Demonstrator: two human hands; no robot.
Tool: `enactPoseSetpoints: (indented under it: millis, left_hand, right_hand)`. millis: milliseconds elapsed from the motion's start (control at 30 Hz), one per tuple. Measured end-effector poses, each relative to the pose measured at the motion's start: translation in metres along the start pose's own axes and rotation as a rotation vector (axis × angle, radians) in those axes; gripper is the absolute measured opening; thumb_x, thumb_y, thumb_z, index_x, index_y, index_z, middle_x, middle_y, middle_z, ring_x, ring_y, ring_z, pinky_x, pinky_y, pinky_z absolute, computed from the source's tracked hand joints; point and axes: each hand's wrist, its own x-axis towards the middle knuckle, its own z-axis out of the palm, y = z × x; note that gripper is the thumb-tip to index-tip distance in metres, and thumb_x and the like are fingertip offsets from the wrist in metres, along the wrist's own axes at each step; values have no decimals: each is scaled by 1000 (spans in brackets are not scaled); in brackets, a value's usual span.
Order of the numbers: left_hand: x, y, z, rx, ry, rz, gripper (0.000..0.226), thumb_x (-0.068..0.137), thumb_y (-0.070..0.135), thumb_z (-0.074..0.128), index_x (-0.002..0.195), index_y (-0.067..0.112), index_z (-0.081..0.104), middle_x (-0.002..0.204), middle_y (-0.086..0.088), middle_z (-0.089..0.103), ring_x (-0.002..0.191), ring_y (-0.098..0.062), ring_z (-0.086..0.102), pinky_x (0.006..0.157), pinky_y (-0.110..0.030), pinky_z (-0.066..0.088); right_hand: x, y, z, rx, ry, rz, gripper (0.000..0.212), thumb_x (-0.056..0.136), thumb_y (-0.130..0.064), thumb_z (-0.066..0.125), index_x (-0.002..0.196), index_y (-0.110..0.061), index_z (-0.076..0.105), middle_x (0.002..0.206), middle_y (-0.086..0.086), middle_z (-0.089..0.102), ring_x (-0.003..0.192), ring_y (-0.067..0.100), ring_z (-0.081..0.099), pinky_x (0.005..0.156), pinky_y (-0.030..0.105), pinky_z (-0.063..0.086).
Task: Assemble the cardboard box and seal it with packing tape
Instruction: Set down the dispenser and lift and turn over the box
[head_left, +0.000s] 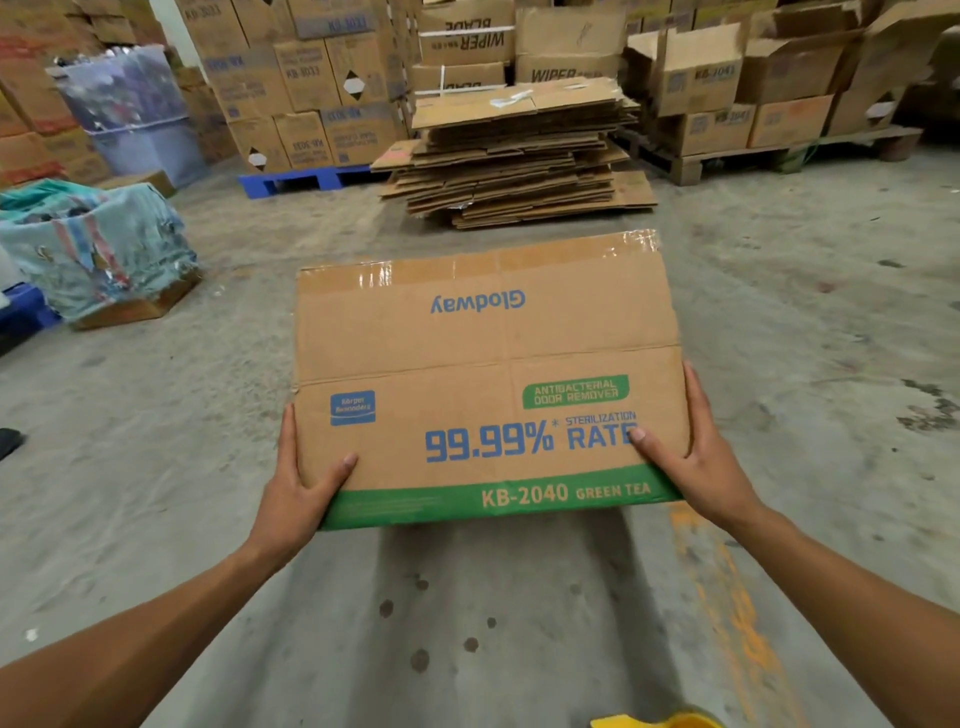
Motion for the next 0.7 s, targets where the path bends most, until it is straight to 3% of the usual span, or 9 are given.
enactPoseSetpoints:
  millis: [167,300,433,567,700]
  left_hand:
    - [-25,-14,7,46,8,26,100,85,40,65,148,49,-13,152,11,34,117,-17,52,103,-41,42]
    - [-35,-30,11,10,-108,-31,100,85,42,65,141,55,-17,143,10,43,120,-14,52,103,-36,41]
    - [-34,-45,15,11,-201,-141,83,85,34,70,129,53,2,125,11,51,106,-11,58,98,-38,49]
    - [-17,-49,21,-17,-225,-233,79,87,33,68,140,35,9,124,9,53,109,-17,58,72,-23,52]
    - [1,-51,30,90,-102,-317,81,86,42,68,146,23,17,129,-3,56,109,-27,57,87,-36,48]
  right_hand:
    - [-17,10,-3,-127,1,1,101,76,-62,65,148,-55,-6,157,-15,31,129,17,51,102,44,46]
    - [-28,17,2,-140,-80,47,100,84,-49,67,149,-50,-8,143,-17,44,116,10,54,89,32,45]
    - [-33,33,9,-99,-153,102,90,86,-34,70,139,-61,2,130,-32,48,112,-13,53,93,29,47]
    - [-18,39,17,-71,-156,169,77,86,-29,70,144,-39,19,133,-8,55,117,11,57,97,35,47]
    - [-4,41,31,-68,-140,219,66,87,-25,71,140,-22,32,128,1,57,114,18,56,99,44,48]
